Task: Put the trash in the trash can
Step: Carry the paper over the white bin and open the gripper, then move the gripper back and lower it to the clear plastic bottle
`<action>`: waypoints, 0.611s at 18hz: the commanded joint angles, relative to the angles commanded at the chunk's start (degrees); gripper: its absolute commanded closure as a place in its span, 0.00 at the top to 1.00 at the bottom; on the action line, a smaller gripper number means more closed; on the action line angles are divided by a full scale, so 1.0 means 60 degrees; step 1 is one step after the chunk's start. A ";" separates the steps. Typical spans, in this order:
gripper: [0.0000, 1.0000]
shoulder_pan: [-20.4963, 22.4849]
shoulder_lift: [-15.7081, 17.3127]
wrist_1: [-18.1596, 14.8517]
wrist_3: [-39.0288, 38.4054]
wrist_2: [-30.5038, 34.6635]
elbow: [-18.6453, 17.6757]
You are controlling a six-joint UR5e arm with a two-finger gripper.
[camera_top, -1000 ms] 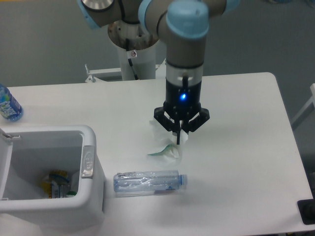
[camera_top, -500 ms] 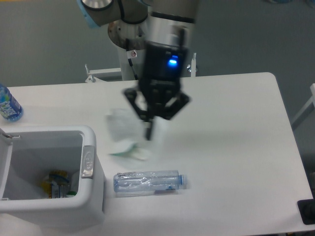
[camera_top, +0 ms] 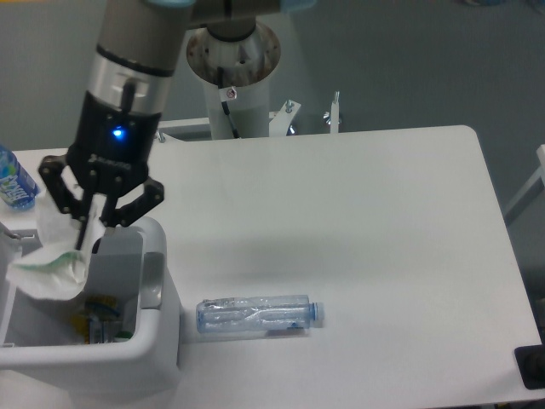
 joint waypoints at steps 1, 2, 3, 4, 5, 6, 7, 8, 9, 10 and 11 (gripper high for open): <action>1.00 0.0073 0.0000 -0.0015 -0.0015 0.0015 -0.0015; 1.00 0.0262 0.0029 -0.0044 -0.0015 0.0044 -0.0087; 1.00 0.0496 0.0073 -0.0030 -0.0030 0.0088 -0.0175; 1.00 0.0716 0.0088 -0.0044 -0.0088 0.0103 -0.0234; 1.00 0.1008 0.0088 -0.0073 -0.0379 0.0190 -0.0235; 1.00 0.1388 0.0088 -0.0117 -0.0991 0.0292 -0.0249; 1.00 0.1813 0.0088 -0.0161 -0.1707 0.0424 -0.0336; 1.00 0.2179 0.0001 -0.0292 -0.2294 0.0613 -0.0468; 1.00 0.2357 -0.0102 -0.0395 -0.2648 0.0949 -0.0599; 1.00 0.2489 -0.0233 -0.0396 -0.2811 0.1445 -0.0818; 1.00 0.2636 -0.0351 -0.0381 -0.2944 0.1929 -0.1009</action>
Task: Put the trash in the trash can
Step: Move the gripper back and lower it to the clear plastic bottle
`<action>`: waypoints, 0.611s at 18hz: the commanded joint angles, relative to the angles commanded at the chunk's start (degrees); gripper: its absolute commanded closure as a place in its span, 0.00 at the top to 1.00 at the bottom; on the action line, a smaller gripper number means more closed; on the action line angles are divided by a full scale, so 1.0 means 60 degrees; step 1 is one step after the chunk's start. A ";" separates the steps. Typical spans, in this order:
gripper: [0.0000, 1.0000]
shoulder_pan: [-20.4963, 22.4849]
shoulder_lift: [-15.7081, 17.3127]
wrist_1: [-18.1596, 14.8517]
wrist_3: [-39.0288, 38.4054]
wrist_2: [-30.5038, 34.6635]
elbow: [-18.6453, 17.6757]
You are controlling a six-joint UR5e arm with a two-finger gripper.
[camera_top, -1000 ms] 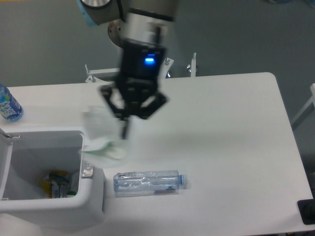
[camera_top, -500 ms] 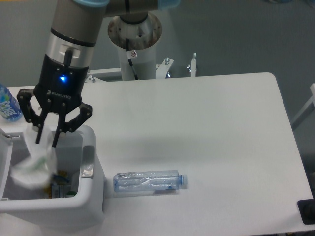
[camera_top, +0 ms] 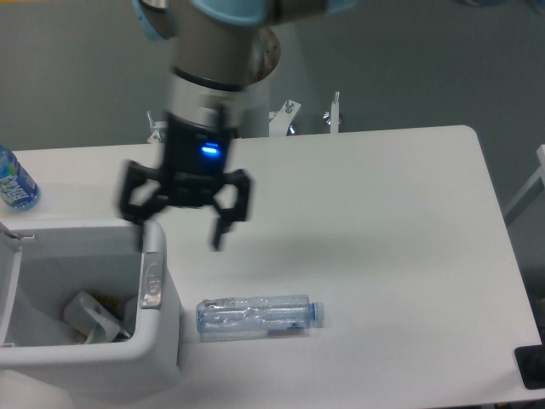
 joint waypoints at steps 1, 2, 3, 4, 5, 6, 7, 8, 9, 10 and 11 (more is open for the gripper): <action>1.00 0.0161 -0.0103 0.0000 -0.0146 0.0382 -0.0161; 1.00 0.0308 -0.0147 0.0029 -0.0220 0.0603 -0.0366; 1.00 0.0440 -0.0206 0.0044 -0.0236 0.0649 -0.0557; 1.00 0.0484 -0.0351 0.0044 -0.0236 0.0649 -0.0675; 1.00 0.0485 -0.0512 0.0059 -0.0221 0.0649 -0.0734; 1.00 0.0485 -0.0789 0.0073 -0.0236 0.0649 -0.0734; 1.00 0.0499 -0.1068 0.0088 -0.0265 0.0635 -0.0720; 1.00 0.0500 -0.1346 0.0132 -0.0381 0.0635 -0.0676; 1.00 0.0500 -0.1639 0.0132 -0.0571 0.0664 -0.0632; 1.00 0.0500 -0.1859 0.0132 -0.0674 0.0679 -0.0617; 1.00 0.0485 -0.2021 0.0146 -0.0690 0.0708 -0.0617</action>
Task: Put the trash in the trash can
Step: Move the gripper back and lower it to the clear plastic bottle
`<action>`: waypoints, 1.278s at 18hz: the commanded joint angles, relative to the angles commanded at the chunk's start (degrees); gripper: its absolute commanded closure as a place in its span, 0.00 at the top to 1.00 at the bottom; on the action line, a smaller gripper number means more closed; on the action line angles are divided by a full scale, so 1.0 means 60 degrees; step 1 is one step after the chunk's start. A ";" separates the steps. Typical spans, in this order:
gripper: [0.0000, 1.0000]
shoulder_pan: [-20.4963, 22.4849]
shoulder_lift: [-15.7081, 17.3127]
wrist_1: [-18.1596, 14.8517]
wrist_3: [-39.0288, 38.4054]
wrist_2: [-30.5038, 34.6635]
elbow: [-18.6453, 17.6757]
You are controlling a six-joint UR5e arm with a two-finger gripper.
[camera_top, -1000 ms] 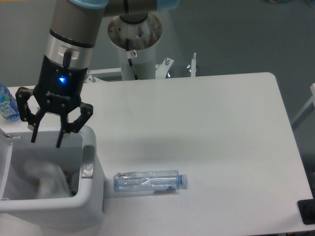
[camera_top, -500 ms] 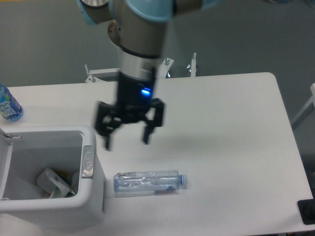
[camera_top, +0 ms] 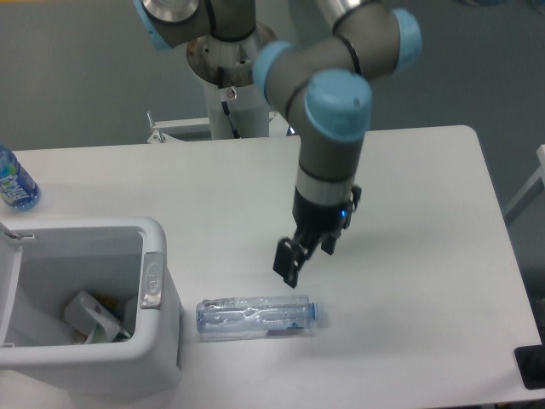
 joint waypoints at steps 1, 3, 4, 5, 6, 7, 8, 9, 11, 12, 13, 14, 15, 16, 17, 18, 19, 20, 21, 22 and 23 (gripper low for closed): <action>1.00 0.0000 -0.0161 0.0000 0.0000 0.0029 0.0015; 1.00 -0.0015 -0.0396 0.0029 -0.0277 0.0030 0.0116; 1.00 -0.0029 -0.0513 0.0044 -0.0438 0.0030 0.0204; 1.00 -0.0044 -0.0630 0.0044 -0.0614 0.0030 0.0350; 1.00 -0.0059 -0.0777 0.0044 -0.0775 0.0030 0.0468; 1.00 -0.0059 -0.0938 0.0044 -0.0936 0.0030 0.0599; 1.00 -0.0059 -0.1128 0.0030 -0.1054 0.0030 0.0717; 1.00 -0.0073 -0.1289 0.0015 -0.1127 0.0015 0.0834; 1.00 -0.0103 -0.1466 -0.0014 -0.1463 0.0000 0.0937; 1.00 -0.0161 -0.1481 -0.0015 -0.1566 0.0000 0.0938; 1.00 -0.0219 -0.1481 -0.0015 -0.1582 0.0000 0.0938; 1.00 -0.0278 -0.1539 -0.0015 -0.1626 0.0000 0.0938; 1.00 -0.0336 -0.1612 -0.0015 -0.1742 -0.0014 0.0952; 1.00 -0.0395 -0.1700 -0.0015 -0.1874 0.0000 0.0923; 1.00 -0.0468 -0.1788 0.0000 -0.1919 0.0000 0.0923; 1.00 -0.0498 -0.1847 0.0000 -0.1934 0.0015 0.0923; 1.00 -0.0498 -0.1891 0.0000 -0.1934 0.0015 0.0894; 1.00 -0.0513 -0.1920 0.0000 -0.1934 0.0015 0.0894; 1.00 -0.0556 -0.1921 -0.0014 -0.1934 0.0015 0.0894; 1.00 -0.0557 -0.1906 -0.0029 -0.1934 0.0029 0.0865; 1.00 -0.0571 -0.1920 -0.0029 -0.1934 0.0044 0.0835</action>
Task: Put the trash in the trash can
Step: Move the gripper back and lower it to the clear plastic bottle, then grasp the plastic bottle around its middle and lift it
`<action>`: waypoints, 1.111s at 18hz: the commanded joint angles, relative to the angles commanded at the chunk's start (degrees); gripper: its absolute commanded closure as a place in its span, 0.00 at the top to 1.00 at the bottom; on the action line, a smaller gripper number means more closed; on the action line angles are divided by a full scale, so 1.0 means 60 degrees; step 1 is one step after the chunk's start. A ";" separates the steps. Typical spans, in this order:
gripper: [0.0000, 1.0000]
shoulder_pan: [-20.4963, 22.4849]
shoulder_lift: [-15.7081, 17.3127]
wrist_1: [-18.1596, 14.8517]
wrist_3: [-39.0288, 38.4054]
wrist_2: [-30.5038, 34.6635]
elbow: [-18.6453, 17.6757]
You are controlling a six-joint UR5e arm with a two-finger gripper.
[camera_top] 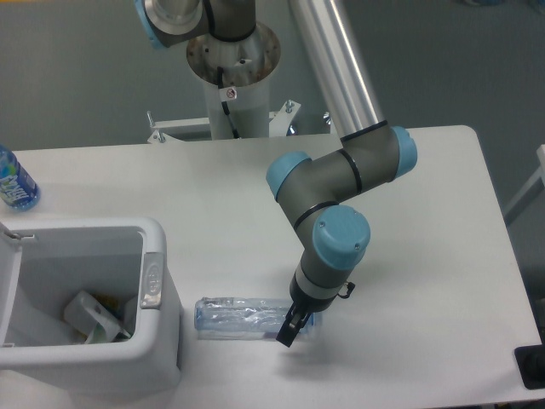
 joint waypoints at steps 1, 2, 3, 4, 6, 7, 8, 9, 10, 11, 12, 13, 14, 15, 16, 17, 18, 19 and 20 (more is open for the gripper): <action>1.00 0.0000 -0.0015 -0.0015 0.0000 0.0000 -0.0029; 1.00 0.0000 -0.0044 0.0000 0.0000 0.0000 -0.0030; 1.00 0.0000 -0.0073 0.0000 0.0000 0.0000 -0.0015; 1.00 -0.0015 -0.0088 0.0015 0.0015 0.0000 -0.0015; 1.00 -0.0132 -0.0175 0.0015 0.0015 0.0000 -0.0015; 1.00 -0.0132 -0.0234 0.0029 0.0015 0.0000 0.0000; 1.00 -0.0132 -0.0293 0.0029 0.0015 0.0015 0.0000; 0.99 -0.0161 -0.0293 0.0029 0.0029 0.0000 0.0000; 0.95 -0.0176 -0.0279 0.0029 0.0015 0.0000 0.0000; 0.86 -0.0176 -0.0264 0.0029 0.0015 0.0000 0.0000; 0.79 -0.0190 -0.0264 0.0044 0.0029 0.0000 0.0000; 0.71 -0.0191 -0.0264 0.0044 0.0029 0.0000 0.0000; 0.68 -0.0191 -0.0249 0.0058 0.0029 0.0000 0.0014; 0.66 -0.0191 -0.0249 0.0059 0.0044 0.0000 0.0014; 0.66 -0.0191 -0.0220 0.0059 0.0073 0.0000 0.0014; 0.63 -0.0191 -0.0220 0.0059 0.0073 0.0000 0.0014; 0.62 -0.0191 -0.0205 0.0059 0.0088 0.0000 0.0014; 0.60 -0.0191 -0.0191 0.0059 0.0102 0.0000 0.0014; 0.59 -0.0191 -0.0176 0.0073 0.0117 0.0000 0.0014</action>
